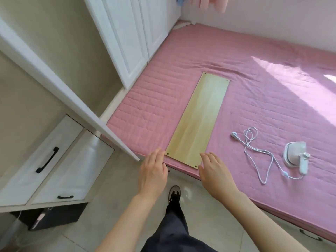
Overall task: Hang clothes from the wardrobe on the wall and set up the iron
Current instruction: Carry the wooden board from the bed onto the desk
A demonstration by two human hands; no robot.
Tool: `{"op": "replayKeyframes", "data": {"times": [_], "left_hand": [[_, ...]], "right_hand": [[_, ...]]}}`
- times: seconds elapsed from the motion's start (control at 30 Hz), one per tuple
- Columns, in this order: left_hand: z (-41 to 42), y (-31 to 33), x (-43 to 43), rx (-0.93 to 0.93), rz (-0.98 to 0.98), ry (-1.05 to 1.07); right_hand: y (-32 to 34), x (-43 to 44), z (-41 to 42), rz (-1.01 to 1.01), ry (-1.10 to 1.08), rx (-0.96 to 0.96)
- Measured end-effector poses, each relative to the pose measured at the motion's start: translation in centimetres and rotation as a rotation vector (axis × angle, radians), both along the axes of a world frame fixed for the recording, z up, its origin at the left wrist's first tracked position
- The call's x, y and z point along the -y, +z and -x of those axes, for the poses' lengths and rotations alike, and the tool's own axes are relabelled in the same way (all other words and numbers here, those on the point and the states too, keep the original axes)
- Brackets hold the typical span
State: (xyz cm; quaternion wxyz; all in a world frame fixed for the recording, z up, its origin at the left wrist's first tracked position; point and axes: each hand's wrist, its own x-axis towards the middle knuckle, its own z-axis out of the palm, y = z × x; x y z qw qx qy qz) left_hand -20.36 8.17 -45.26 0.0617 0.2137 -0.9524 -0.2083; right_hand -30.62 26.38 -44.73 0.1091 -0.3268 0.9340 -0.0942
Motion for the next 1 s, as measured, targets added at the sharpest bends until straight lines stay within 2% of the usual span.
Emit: {"op": "replayKeyframes", "data": {"times": [0.3, 0.57, 0.77, 1.0], "left_hand": [[10.6, -6.9, 5.2, 0.235, -0.006, -0.177], [18.5, -15.5, 6.4, 0.355, -0.106, -0.204], [23.3, -22.9, 6.9, 0.419, -0.235, -0.105], [26.6, -30.4, 7.2, 0.526, -0.383, 0.067]], "right_hand": [[-6.4, 2.0, 8.1, -0.117, -0.131, 0.107], [-14.7, 2.8, 14.6, -0.211, -0.166, 0.196], [-22.5, 3.2, 18.9, -0.214, -0.222, 0.261], [-30.2, 2.9, 22.2, -0.251, -0.307, 0.426]]}}
